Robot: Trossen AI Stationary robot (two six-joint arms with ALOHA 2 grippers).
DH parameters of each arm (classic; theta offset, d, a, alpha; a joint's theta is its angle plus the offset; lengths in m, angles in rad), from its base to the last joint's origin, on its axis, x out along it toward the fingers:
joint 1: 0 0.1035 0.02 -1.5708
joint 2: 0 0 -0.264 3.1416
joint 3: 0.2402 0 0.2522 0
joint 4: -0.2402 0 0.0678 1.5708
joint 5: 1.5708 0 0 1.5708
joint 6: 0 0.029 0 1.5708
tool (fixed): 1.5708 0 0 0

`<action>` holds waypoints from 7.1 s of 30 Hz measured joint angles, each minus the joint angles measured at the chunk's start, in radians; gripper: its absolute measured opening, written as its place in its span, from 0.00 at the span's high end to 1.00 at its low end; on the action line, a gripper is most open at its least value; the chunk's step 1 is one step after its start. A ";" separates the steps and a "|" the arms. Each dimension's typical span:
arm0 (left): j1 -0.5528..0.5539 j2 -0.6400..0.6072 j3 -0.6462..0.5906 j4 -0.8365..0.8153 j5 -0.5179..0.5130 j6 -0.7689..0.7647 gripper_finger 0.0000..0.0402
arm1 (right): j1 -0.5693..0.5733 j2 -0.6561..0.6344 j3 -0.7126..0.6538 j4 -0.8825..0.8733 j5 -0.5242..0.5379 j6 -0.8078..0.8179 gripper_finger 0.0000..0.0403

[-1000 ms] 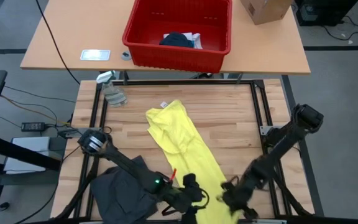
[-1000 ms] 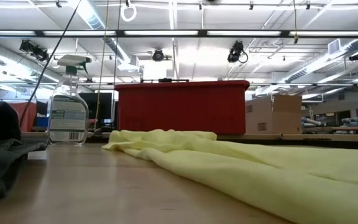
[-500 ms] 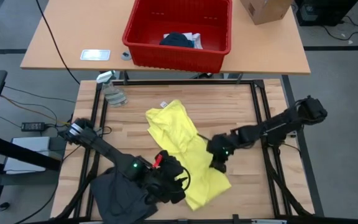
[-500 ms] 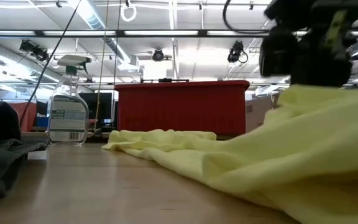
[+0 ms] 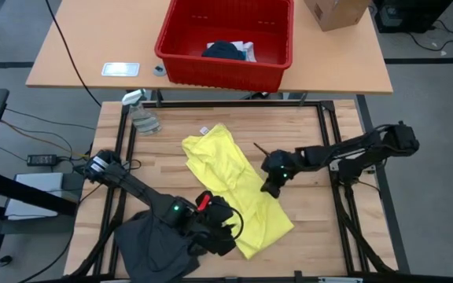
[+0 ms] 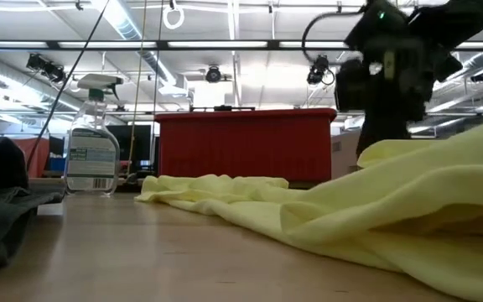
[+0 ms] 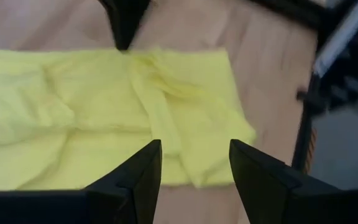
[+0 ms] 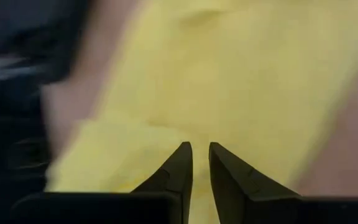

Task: Fold Laundry from Bin
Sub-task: Fold the yellow shirt

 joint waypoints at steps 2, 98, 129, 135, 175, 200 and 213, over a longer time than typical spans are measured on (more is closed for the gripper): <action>0.003 0.000 0.000 -0.039 0.056 0.037 0.52 | 0.032 -0.048 0.001 0.031 -0.086 -0.025 0.85; 0.049 0.298 -0.125 0.855 0.272 0.286 0.52 | 0.606 0.135 0.304 -0.355 0.398 -0.360 0.79; -0.006 0.134 -0.121 0.500 0.091 0.209 0.52 | 0.807 0.138 0.127 -0.212 0.509 -0.328 0.55; -0.014 0.279 -0.124 0.745 0.150 0.355 0.52 | 0.810 0.190 0.127 -0.211 0.551 -0.358 0.42; 0.048 0.381 0.452 -0.333 0.242 0.118 0.99 | 0.462 -0.023 0.304 -0.382 0.238 -0.301 0.98; 0.292 0.263 0.246 -0.500 0.218 0.084 0.62 | 0.008 0.067 0.304 -0.415 0.207 -0.418 0.54; 0.009 0.237 0.014 -0.072 -0.038 0.238 0.51 | 0.381 -0.017 0.304 -0.404 0.383 -0.560 0.50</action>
